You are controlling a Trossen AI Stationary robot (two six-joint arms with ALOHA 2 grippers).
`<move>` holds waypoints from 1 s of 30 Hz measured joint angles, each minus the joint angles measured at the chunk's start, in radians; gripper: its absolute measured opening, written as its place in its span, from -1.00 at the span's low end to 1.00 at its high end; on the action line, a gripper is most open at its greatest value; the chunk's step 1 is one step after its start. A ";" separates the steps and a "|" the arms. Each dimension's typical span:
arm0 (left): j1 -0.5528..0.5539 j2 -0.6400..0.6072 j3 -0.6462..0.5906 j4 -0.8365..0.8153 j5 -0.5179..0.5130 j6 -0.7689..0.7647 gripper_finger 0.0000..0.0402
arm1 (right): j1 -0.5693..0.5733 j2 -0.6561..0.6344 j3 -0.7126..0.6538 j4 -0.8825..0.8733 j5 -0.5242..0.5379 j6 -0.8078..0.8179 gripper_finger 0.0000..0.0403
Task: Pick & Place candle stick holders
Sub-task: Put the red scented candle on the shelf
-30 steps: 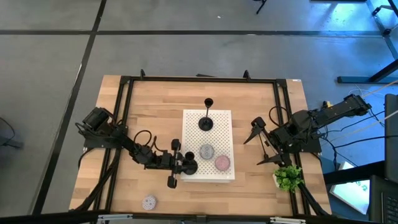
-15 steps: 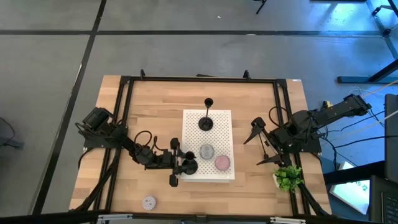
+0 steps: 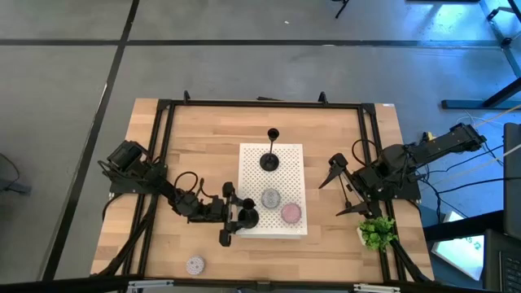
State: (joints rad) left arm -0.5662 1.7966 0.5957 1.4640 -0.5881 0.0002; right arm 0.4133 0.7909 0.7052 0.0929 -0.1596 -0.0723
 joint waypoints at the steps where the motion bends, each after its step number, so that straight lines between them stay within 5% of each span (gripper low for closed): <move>1: -0.007 0.000 0.000 0.013 -0.004 0.009 0.21 | 0.000 0.000 0.000 -0.001 0.000 0.000 0.95; 15: -0.141 -0.125 0.000 -0.024 -0.190 0.185 0.31 | 0.000 0.000 0.000 -0.007 0.000 0.000 0.95; 30: -0.327 -0.230 0.000 -0.227 -0.425 0.154 0.31 | 0.000 0.000 0.000 -0.007 0.000 0.000 0.95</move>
State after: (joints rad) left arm -0.8932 1.5665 0.5957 1.2373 -1.0135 0.1543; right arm 0.4133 0.7908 0.7052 0.0858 -0.1594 -0.0719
